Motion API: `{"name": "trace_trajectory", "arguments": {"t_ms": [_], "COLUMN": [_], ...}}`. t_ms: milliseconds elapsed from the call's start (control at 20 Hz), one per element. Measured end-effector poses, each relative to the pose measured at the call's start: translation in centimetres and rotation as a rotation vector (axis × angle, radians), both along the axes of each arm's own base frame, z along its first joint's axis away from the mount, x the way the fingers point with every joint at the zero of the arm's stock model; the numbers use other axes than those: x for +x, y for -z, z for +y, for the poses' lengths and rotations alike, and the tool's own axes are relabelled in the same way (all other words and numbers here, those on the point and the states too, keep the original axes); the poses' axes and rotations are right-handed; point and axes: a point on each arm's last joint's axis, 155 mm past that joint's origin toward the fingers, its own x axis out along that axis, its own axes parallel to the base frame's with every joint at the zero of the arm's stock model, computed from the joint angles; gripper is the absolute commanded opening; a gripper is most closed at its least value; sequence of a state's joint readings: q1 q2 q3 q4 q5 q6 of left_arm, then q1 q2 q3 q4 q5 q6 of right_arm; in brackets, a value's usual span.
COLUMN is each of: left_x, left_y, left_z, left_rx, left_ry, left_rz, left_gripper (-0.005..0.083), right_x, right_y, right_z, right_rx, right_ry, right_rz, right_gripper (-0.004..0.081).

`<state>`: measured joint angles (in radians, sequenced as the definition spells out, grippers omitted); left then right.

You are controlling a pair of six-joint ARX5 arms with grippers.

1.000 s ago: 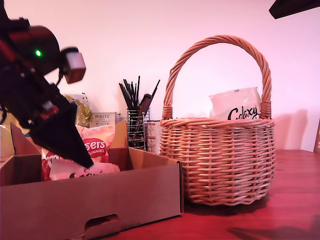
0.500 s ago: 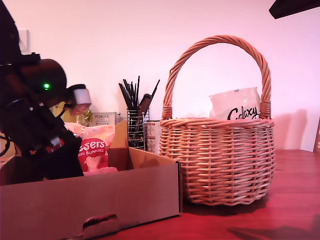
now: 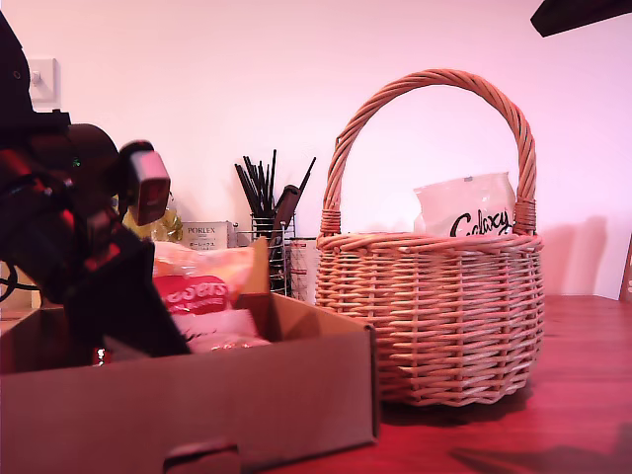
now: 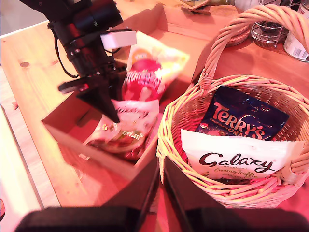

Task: Move the bags of Easter eggs from the cardboard box on the left into the woven basket on the right side.

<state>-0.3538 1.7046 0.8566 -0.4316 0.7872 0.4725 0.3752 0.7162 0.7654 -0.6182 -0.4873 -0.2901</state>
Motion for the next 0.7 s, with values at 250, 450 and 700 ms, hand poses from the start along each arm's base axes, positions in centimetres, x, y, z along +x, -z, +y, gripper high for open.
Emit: {"name": "trace_trajectory", "arguments": {"t_ms": [250,450,700], "left_x": [-0.9,-1.1,0.2], "left_y": [-0.5,-1.2,-7.6], "left_z": [-0.4,-0.6,-3.1], "left_rx": [-0.039,-0.053,-0.229], "left_ry": [0.014,0.019,0.072], "left_rz": [0.043,0.072,0.095], "left_gripper": [-0.0024,-0.0024,-0.0024], "right_x": [0.0,0.0,0.0], "right_y": [0.0,0.0,0.0], "right_z": [0.0,0.0,0.0], "right_rx": [0.0,0.0,0.0], "right_ry": [0.0,0.0,0.0], "right_rz": [0.0,0.0,-0.001], "right_gripper": [-0.0013,-0.0013,-0.0013]}}
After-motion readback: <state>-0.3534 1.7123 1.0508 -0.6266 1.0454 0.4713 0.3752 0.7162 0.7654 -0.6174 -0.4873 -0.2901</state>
